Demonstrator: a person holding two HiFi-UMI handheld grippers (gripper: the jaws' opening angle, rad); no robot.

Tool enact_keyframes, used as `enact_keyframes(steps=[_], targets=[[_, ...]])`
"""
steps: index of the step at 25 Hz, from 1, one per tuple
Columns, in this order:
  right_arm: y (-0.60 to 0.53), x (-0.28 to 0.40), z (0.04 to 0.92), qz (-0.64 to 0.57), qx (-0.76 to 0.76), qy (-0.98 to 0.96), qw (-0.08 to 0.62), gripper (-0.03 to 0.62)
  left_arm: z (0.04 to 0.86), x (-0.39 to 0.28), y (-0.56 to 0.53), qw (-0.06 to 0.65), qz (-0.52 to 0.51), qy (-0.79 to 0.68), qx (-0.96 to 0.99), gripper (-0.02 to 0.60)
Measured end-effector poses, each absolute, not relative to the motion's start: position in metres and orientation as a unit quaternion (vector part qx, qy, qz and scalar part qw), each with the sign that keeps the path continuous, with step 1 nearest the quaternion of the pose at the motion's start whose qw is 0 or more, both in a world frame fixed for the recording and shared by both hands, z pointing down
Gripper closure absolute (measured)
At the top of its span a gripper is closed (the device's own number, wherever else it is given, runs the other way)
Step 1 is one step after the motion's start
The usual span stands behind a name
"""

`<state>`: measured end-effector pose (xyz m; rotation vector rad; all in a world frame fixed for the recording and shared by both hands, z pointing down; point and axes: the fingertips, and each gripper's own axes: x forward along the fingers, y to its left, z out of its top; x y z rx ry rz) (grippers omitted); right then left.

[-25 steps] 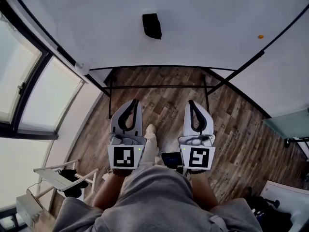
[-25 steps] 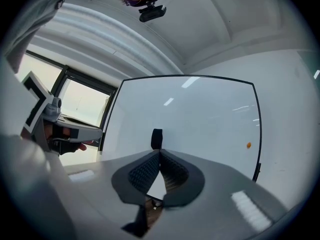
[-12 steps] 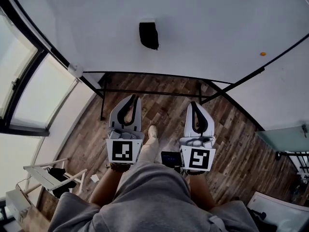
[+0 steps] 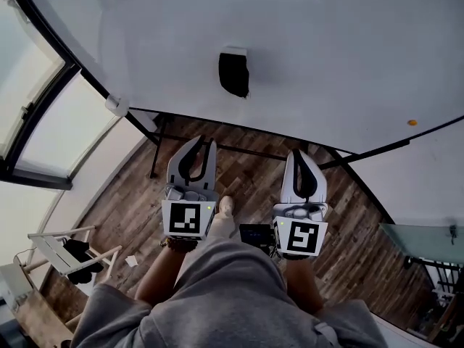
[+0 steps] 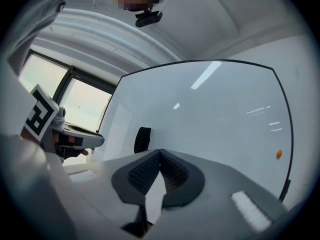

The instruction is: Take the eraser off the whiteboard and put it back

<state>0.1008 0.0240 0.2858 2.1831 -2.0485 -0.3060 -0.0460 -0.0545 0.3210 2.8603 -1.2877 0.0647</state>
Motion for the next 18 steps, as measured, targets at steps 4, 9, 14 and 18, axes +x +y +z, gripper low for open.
enact_keyframes(steps=[4, 9, 14, 18], targets=[[-0.003, 0.106, 0.286, -0.11, 0.708, -0.693, 0.075, 0.582, 0.323, -0.035, -0.077, 0.018, 0.012, -0.42, 0.907, 0.518], [-0.025, 0.109, 0.29, -0.122, 0.692, -0.706, 0.088, 0.582, 0.332, -0.023, -0.098, 0.031, 0.006, -0.427, 0.904, 0.495], [-0.037, 0.104, 0.291, -0.121, 0.68, -0.718, 0.089, 0.582, 0.341, -0.011, -0.112, 0.033, -0.002, -0.425, 0.905, 0.453], [-0.05, 0.101, 0.29, -0.128, 0.667, -0.73, 0.08, 0.582, 0.346, -0.001, -0.126, 0.026, 0.002, -0.425, 0.905, 0.42]])
